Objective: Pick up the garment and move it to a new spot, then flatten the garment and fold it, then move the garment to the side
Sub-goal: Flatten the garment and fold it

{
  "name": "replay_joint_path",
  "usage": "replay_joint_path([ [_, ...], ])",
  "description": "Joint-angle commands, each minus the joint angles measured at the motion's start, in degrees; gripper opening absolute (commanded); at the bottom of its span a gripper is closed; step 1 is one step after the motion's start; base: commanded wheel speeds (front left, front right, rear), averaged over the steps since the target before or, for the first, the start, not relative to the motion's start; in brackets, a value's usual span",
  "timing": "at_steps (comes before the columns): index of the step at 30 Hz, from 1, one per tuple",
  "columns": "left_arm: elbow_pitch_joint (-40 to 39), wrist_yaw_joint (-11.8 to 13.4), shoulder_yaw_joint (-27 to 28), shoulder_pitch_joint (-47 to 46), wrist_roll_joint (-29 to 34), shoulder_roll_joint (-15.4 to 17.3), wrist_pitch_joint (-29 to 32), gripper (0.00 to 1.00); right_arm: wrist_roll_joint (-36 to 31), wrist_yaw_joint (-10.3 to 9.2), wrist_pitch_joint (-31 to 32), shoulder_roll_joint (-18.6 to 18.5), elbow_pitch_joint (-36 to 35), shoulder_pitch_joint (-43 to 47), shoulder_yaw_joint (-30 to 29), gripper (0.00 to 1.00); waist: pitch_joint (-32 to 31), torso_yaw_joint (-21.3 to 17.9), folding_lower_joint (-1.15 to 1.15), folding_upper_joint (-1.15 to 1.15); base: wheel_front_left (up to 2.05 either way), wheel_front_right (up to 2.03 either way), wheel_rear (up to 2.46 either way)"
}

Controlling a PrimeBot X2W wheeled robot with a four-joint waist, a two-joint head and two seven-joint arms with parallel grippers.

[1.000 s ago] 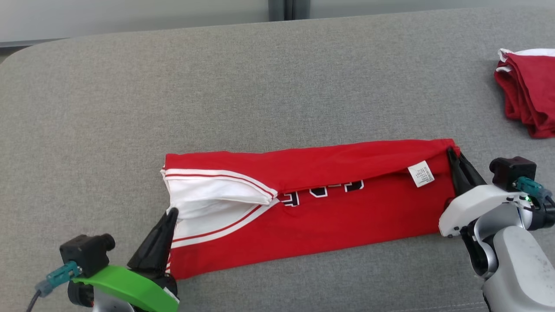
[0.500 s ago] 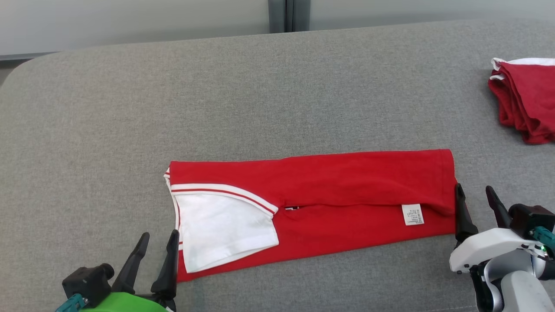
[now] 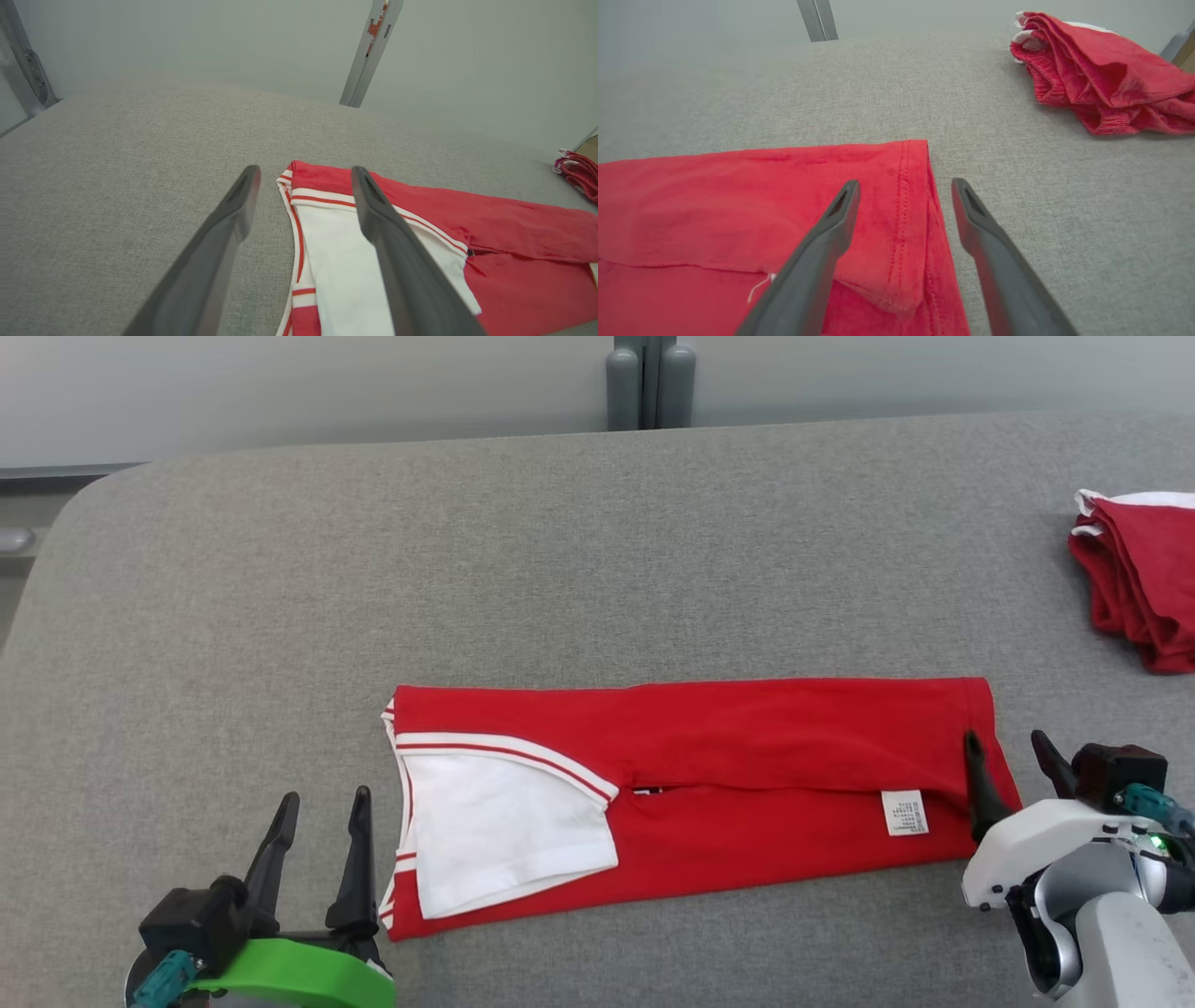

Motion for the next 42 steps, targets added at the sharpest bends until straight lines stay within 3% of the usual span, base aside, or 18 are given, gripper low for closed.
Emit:
replay_joint_path([
  [1, -0.07, 0.37, 0.26, -0.96, 1.16, -0.42, -0.40, 1.00, -0.44, -0.09, 1.42, -0.73, 0.96, -0.62, 0.19, 1.00, -0.18, 0.85, 0.00, 0.00, 0.00, 0.00, 0.00],
  [16, 0.06, -0.91, 1.94, -0.29, 4.51, -2.42, -0.39, 1.00, -0.25, -0.09, 11.50, -4.55, 12.12, -3.31, -0.86, 1.00, 0.09, 3.60, 0.00, 0.00, 0.00, 0.00, 0.00],
  [17, -0.01, -0.91, 1.98, -0.33, 4.68, -2.44, -0.39, 1.00, -0.05, -0.09, 11.74, -4.63, 12.65, -3.53, -0.58, 0.93, 0.16, 3.55, 0.00, 0.00, 0.00, 0.00, 0.00],
  [18, -0.10, -0.91, 2.05, -0.38, 4.79, -2.47, -0.39, 1.00, 0.38, -0.09, 12.06, -4.63, 13.30, -3.90, -0.24, 0.44, 0.23, 3.44, 0.00, 0.00, 0.00, 0.00, 0.00],
  [20, -0.20, -0.92, 2.17, -0.48, 5.10, -2.49, -0.39, 1.00, 0.76, -0.09, 11.93, -4.71, 14.16, -4.53, 0.40, 0.20, 0.34, 3.12, 0.00, 0.00, 0.00, 0.00, 0.00],
  [21, -0.26, -0.89, 2.24, -0.52, 5.13, -2.49, -0.39, 1.00, 1.03, -0.09, 11.61, -4.60, 14.34, -4.90, 0.73, 0.00, 0.39, 2.91, 0.00, 0.00, 0.00, 0.00, 0.00],
  [29, -0.88, -0.56, 1.97, -1.34, 6.14, -2.44, -0.39, 1.00, 2.50, -0.12, 8.16, -6.60, 13.61, -8.28, 0.25, 0.00, 0.66, 0.54, 0.00, 0.00, 0.00, 0.00, 0.00],
  [36, -0.75, -0.18, 2.19, -1.64, 6.27, -2.29, -0.39, 1.00, 4.57, -0.11, 8.13, -9.76, 11.15, -7.23, -3.55, 0.00, 0.87, -1.93, 0.00, 0.00, 0.00, 0.00, 0.00],
  [42, -0.26, -0.15, 1.94, -1.83, 6.52, -2.17, -0.35, 1.00, 7.84, -0.09, 9.20, -7.72, 6.62, -6.84, -4.26, 0.00, 1.04, -4.06, 0.00, 0.00, 0.00, 0.00, 0.00],
])
